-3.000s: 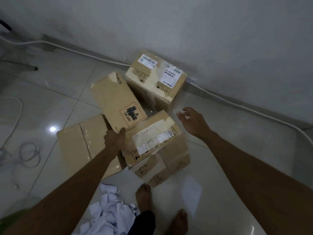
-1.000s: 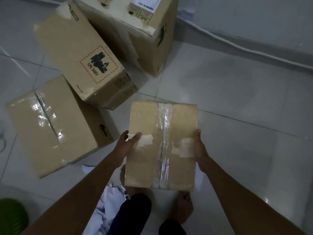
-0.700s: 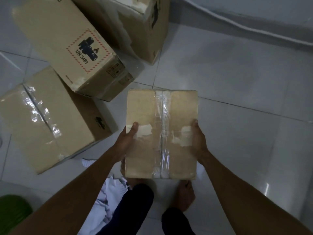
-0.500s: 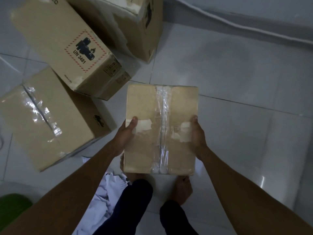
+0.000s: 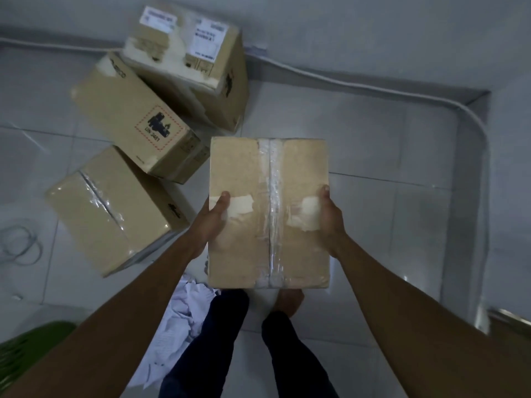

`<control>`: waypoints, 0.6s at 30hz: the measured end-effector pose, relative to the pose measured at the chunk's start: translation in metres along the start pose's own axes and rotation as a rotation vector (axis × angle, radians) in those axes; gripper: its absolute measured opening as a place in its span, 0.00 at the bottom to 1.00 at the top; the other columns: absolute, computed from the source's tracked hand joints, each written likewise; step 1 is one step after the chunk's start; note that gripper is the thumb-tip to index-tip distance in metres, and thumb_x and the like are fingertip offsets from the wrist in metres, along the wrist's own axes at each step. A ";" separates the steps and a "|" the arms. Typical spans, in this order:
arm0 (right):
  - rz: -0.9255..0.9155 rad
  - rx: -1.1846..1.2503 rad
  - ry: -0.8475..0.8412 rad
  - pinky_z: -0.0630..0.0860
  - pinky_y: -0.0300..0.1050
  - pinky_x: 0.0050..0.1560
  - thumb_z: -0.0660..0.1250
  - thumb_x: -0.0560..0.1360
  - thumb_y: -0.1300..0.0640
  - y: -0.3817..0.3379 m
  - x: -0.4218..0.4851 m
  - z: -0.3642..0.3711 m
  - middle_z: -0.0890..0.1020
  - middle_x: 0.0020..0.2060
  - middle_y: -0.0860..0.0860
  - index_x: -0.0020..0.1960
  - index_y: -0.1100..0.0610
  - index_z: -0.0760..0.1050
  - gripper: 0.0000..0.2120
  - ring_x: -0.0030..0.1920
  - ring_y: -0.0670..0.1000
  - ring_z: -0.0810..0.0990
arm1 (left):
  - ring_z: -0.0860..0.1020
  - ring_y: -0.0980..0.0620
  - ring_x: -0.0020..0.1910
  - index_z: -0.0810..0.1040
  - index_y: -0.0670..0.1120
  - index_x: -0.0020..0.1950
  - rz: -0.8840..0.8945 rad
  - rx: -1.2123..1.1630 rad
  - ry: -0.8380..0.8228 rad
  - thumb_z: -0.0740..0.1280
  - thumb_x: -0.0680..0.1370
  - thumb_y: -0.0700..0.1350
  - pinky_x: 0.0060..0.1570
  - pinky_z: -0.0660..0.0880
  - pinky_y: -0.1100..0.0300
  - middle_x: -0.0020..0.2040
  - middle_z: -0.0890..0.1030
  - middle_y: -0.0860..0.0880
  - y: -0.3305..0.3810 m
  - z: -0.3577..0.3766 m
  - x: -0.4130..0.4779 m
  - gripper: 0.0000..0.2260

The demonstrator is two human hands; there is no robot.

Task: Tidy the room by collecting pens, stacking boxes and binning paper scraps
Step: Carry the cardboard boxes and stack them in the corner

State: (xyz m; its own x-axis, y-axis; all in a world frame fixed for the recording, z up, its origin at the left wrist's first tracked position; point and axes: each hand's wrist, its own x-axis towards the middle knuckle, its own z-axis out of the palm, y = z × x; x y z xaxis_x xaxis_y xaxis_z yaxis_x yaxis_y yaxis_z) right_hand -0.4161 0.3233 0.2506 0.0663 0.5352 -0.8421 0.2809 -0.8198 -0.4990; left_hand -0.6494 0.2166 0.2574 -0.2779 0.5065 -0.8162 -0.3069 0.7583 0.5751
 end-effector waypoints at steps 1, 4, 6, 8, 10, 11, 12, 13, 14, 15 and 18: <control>-0.009 -0.014 0.002 0.75 0.63 0.59 0.52 0.72 0.26 -0.010 -0.014 -0.007 0.79 0.60 0.60 0.67 0.54 0.74 0.38 0.58 0.62 0.78 | 0.77 0.50 0.62 0.72 0.56 0.68 0.008 0.000 0.001 0.65 0.65 0.71 0.65 0.72 0.49 0.62 0.79 0.53 0.011 0.002 -0.015 0.35; -0.036 -0.059 0.019 0.79 0.61 0.54 0.50 0.71 0.25 -0.041 -0.053 -0.027 0.81 0.52 0.59 0.66 0.54 0.75 0.40 0.53 0.62 0.81 | 0.79 0.52 0.60 0.74 0.62 0.64 0.064 0.027 -0.030 0.67 0.63 0.74 0.60 0.76 0.51 0.59 0.81 0.56 0.040 0.006 -0.052 0.33; -0.050 -0.081 0.042 0.80 0.60 0.53 0.49 0.71 0.25 -0.059 -0.080 -0.040 0.80 0.51 0.58 0.67 0.54 0.74 0.41 0.52 0.61 0.80 | 0.80 0.54 0.57 0.75 0.66 0.59 0.096 0.036 -0.061 0.67 0.65 0.72 0.56 0.78 0.53 0.57 0.82 0.57 0.061 0.009 -0.080 0.24; -0.066 -0.077 0.057 0.78 0.56 0.55 0.49 0.72 0.25 -0.077 -0.110 -0.050 0.79 0.55 0.57 0.70 0.54 0.71 0.41 0.55 0.60 0.79 | 0.81 0.56 0.55 0.76 0.69 0.55 0.126 0.045 -0.080 0.67 0.68 0.70 0.53 0.79 0.56 0.55 0.82 0.58 0.085 0.011 -0.109 0.17; -0.092 -0.058 0.071 0.78 0.52 0.50 0.49 0.72 0.26 -0.092 -0.141 -0.059 0.80 0.55 0.58 0.68 0.56 0.72 0.40 0.51 0.57 0.80 | 0.82 0.54 0.54 0.77 0.65 0.57 0.138 0.055 -0.090 0.67 0.69 0.69 0.48 0.80 0.58 0.54 0.83 0.56 0.108 0.011 -0.140 0.19; -0.105 -0.064 0.085 0.79 0.50 0.46 0.48 0.73 0.27 -0.099 -0.158 -0.064 0.81 0.51 0.57 0.67 0.57 0.73 0.40 0.47 0.54 0.80 | 0.83 0.53 0.53 0.77 0.62 0.59 0.133 0.056 -0.098 0.67 0.69 0.69 0.45 0.80 0.59 0.53 0.84 0.55 0.120 0.011 -0.156 0.22; -0.106 -0.069 0.103 0.79 0.49 0.44 0.48 0.73 0.27 -0.108 -0.175 -0.068 0.81 0.46 0.54 0.66 0.56 0.74 0.40 0.44 0.52 0.80 | 0.83 0.52 0.51 0.77 0.58 0.60 0.121 0.053 -0.109 0.67 0.68 0.69 0.41 0.80 0.60 0.53 0.84 0.53 0.131 0.010 -0.171 0.25; -0.110 -0.070 0.116 0.79 0.50 0.43 0.48 0.73 0.27 -0.114 -0.189 -0.073 0.80 0.44 0.54 0.66 0.56 0.74 0.40 0.42 0.51 0.79 | 0.84 0.52 0.50 0.77 0.56 0.60 0.105 0.047 -0.124 0.67 0.68 0.70 0.39 0.80 0.61 0.52 0.84 0.51 0.141 0.010 -0.185 0.27; -0.110 -0.061 0.131 0.79 0.49 0.41 0.48 0.72 0.26 -0.123 -0.204 -0.078 0.80 0.44 0.53 0.66 0.56 0.74 0.40 0.40 0.50 0.79 | 0.84 0.51 0.48 0.78 0.55 0.60 0.096 0.045 -0.142 0.66 0.69 0.70 0.37 0.80 0.60 0.51 0.84 0.50 0.151 0.011 -0.198 0.27; -0.112 -0.059 0.153 0.78 0.46 0.37 0.49 0.72 0.26 -0.132 -0.221 -0.083 0.80 0.42 0.52 0.67 0.56 0.74 0.40 0.38 0.49 0.78 | 0.84 0.51 0.48 0.78 0.55 0.59 0.089 0.056 -0.155 0.66 0.68 0.71 0.37 0.81 0.59 0.51 0.85 0.50 0.162 0.012 -0.213 0.27; -0.101 -0.024 0.207 0.77 0.38 0.29 0.52 0.71 0.25 -0.156 -0.267 -0.101 0.78 0.39 0.49 0.66 0.55 0.74 0.40 0.38 0.50 0.79 | 0.85 0.50 0.46 0.80 0.56 0.56 0.103 0.086 -0.158 0.63 0.68 0.72 0.43 0.81 0.51 0.49 0.85 0.50 0.196 0.017 -0.257 0.26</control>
State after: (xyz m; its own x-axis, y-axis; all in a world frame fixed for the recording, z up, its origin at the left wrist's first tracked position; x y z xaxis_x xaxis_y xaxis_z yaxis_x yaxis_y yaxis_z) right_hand -0.3815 0.3290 0.5743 0.2307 0.6466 -0.7271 0.3186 -0.7563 -0.5714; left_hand -0.6226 0.2423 0.5793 -0.1558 0.6362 -0.7556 -0.2031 0.7280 0.6549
